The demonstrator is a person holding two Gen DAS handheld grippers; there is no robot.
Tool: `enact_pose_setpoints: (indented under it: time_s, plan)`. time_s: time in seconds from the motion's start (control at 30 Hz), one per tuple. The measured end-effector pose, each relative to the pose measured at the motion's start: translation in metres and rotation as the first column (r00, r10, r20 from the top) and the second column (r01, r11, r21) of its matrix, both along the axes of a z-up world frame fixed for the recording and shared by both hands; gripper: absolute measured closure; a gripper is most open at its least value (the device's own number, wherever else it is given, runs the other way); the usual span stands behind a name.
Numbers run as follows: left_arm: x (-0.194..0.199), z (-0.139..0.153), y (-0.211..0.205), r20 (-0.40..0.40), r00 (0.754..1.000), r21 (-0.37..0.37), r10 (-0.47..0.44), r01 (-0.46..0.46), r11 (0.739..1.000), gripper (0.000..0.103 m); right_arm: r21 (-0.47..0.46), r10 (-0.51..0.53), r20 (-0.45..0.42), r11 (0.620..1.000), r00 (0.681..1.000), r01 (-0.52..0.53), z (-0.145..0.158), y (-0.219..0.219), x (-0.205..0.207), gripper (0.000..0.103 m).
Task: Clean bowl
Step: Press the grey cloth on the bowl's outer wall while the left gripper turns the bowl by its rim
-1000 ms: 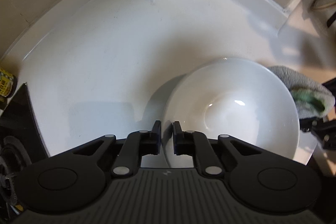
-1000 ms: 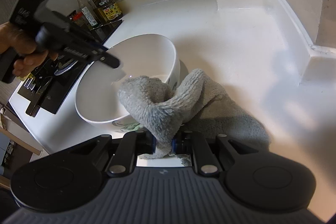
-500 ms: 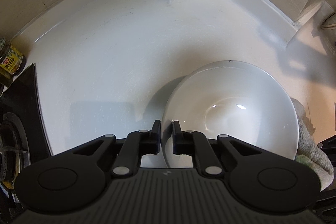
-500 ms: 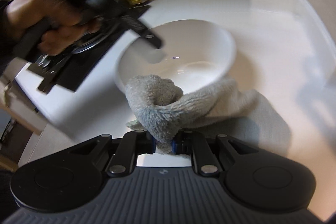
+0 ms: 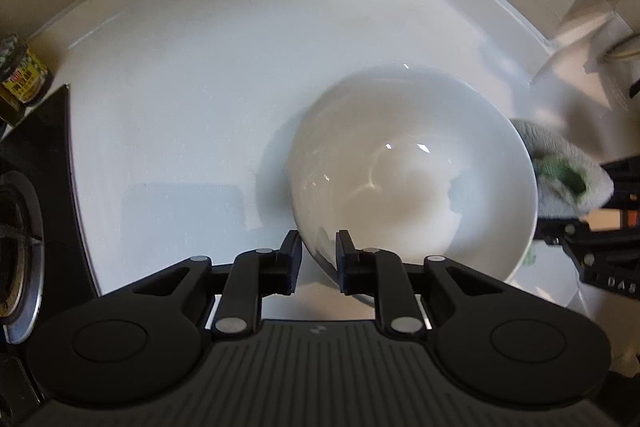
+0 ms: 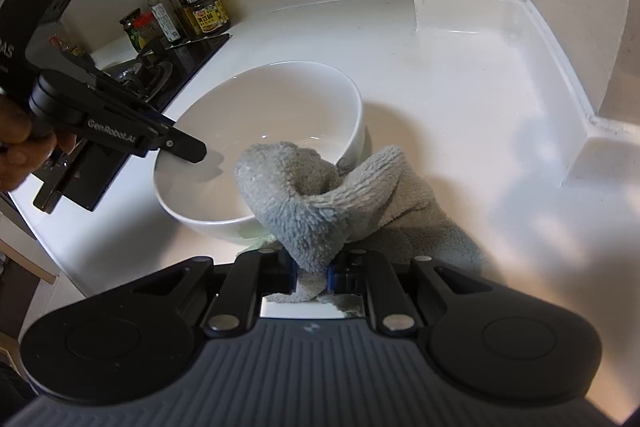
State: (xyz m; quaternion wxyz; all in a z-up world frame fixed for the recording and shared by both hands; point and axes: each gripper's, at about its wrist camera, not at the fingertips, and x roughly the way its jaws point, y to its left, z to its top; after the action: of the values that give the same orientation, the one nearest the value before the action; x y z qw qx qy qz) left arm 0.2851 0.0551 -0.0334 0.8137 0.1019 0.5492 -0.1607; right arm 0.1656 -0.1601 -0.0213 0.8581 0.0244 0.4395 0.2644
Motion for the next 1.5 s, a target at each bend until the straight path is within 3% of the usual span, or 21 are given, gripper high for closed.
enact_pose_setpoints:
  time_s: [0.3, 0.47, 0.7, 0.83, 0.87, 1.1, 1.27, 1.5]
  plan:
    - [0.043, -0.007, -0.017, -0.017, 0.998, -0.003, -0.06, 0.06, 0.998, 0.094, -0.006, -0.022, 0.019, 1.0, 1.0, 0.022, -0.005, -0.004, 0.002, 0.092]
    - [0.033, -0.008, -0.02, 0.017, 0.998, 0.018, -0.059, 0.059, 0.998, 0.095, -0.027, -0.036, 0.039, 0.999, 0.999, 0.038, -0.005, -0.001, 0.002, 0.092]
    - [0.02, -0.009, -0.02, 0.034, 0.999, 0.02, -0.004, 0.003, 1.0, 0.096, -0.17, 0.11, 0.093, 0.981, 0.99, -0.093, 0.001, 0.042, -0.028, 0.092]
    - [0.012, -0.01, -0.023, 0.042, 0.999, 0.039, 0.03, -0.032, 0.999, 0.096, -0.167, 0.173, 0.092, 0.974, 0.981, -0.156, 0.006, 0.054, -0.039, 0.092]
    - [0.007, -0.011, -0.026, 0.049, 0.999, 0.061, 0.016, -0.019, 0.998, 0.096, -0.164, 0.175, 0.091, 0.974, 0.98, -0.159, 0.006, 0.055, -0.039, 0.092]
    - [0.018, -0.007, -0.02, 0.027, 0.998, 0.03, -0.062, 0.061, 0.998, 0.095, -0.121, 0.125, 0.06, 0.986, 0.99, -0.117, 0.003, 0.037, -0.029, 0.092]
    - [0.026, -0.002, -0.037, 0.065, 0.979, 0.099, -0.193, 0.186, 0.978, 0.094, -0.124, 0.125, 0.062, 0.985, 0.99, -0.117, 0.001, 0.039, -0.028, 0.092]
    - [0.04, -0.002, -0.047, 0.07, 0.967, 0.098, -0.246, 0.238, 0.966, 0.092, -0.117, 0.109, 0.067, 0.988, 0.992, -0.101, 0.0, 0.038, -0.028, 0.092]
